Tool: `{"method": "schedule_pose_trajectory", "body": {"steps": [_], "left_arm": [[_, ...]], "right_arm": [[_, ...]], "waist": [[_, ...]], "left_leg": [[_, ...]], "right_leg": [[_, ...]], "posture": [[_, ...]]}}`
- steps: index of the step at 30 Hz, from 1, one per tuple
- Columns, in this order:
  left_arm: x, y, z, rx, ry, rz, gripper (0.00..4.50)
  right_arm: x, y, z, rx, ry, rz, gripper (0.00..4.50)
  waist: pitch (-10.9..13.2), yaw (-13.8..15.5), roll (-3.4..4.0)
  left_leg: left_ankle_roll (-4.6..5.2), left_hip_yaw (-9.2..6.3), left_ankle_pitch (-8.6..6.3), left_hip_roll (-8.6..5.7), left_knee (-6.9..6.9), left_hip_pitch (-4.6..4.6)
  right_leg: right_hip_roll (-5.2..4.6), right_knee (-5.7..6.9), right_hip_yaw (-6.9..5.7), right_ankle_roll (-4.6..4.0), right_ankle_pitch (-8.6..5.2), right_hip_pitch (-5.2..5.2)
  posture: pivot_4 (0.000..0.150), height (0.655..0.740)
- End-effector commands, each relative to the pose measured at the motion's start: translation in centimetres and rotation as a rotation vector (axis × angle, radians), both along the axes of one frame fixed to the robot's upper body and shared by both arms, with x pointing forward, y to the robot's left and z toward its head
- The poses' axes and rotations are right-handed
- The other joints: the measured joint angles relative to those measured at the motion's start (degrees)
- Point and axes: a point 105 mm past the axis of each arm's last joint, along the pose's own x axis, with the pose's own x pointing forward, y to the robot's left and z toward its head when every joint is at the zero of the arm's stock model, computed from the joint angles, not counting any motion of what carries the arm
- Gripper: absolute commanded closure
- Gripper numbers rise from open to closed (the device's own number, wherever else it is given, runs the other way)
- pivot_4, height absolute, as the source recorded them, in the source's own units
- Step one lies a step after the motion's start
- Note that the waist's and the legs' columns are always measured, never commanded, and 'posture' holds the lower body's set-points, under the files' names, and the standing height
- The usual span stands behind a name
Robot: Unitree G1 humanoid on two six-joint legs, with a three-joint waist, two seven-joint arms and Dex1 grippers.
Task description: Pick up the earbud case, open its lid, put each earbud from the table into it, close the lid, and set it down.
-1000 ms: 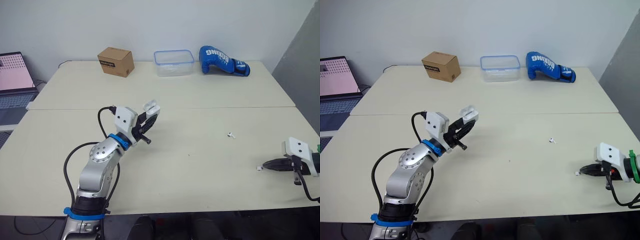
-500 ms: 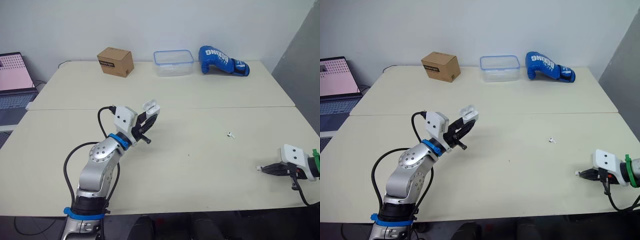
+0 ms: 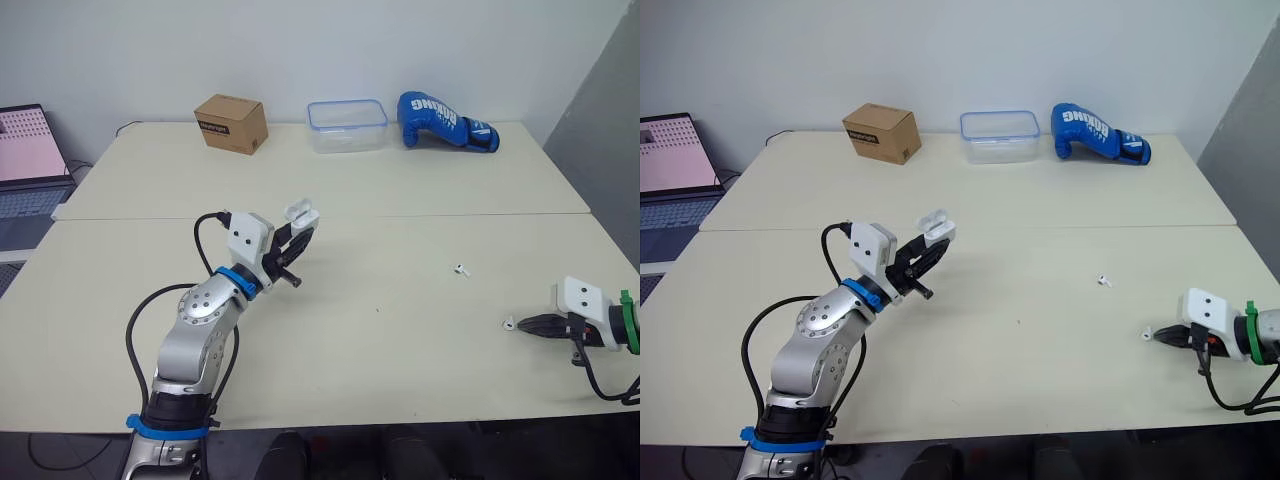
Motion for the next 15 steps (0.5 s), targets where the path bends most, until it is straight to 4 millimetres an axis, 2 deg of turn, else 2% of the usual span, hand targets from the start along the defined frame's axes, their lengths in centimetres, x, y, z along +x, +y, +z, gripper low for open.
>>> {"method": "schedule_pose_trajectory", "body": {"steps": [1, 3, 6, 10, 15], "left_arm": [[-0.2, 0.1, 1.4, -0.004, -0.057, -0.004, 3.76], [-0.2, 0.1, 1.4, -0.004, -0.057, -0.003, 3.76], [-0.1, -0.1, 1.4, -0.007, -0.056, -0.008, 3.76], [0.0, -0.6, 1.5, -0.012, -0.057, -0.023, 3.76], [0.1, -0.4, 1.6, -0.009, -0.059, -0.019, 3.76]], "right_arm": [[0.3, 0.1, 3.1, -0.005, -0.044, 0.057, 4.46], [0.3, 0.5, 3.7, -0.049, -0.046, 0.120, 4.46], [0.9, 2.0, 4.0, -0.113, -0.068, 0.243, 3.85], [1.1, 3.0, 3.0, -0.284, -0.029, 0.446, 2.49], [2.0, 3.6, 3.0, -0.528, -0.014, 0.644, 0.81]], "waist": [[0.0, 0.0, 0.02], [0.0, 0.0, 0.02], [0.0, -0.2, 0.03], [0.0, -0.1, 0.03], [0.0, -0.1, 0.06]], "left_leg": [[0.00, 0.00, 0.00, 0.00, 0.00, 0.00], [0.00, 0.00, 0.00, 0.00, 0.00, 0.01], [0.00, 0.01, 0.00, 0.01, -0.01, 0.03], [0.00, -0.02, 0.00, 0.02, -0.01, 0.03], [-0.01, 0.02, 0.00, -0.01, -0.01, 0.00]], "right_leg": [[0.00, 0.00, 0.00, 0.00, 0.00, 0.00], [0.00, 0.00, 0.00, 0.00, 0.00, 0.00], [0.00, 0.00, 0.00, 0.00, 0.00, 0.00], [0.02, -0.01, -0.05, 0.02, -0.01, 0.00], [-0.04, -0.02, -0.02, 0.00, 0.00, -0.04]], "posture": [[0.150, 0.7400], [0.150, 0.7400], [0.150, 0.7400], [0.150, 0.7400], [0.150, 0.7400]]}}
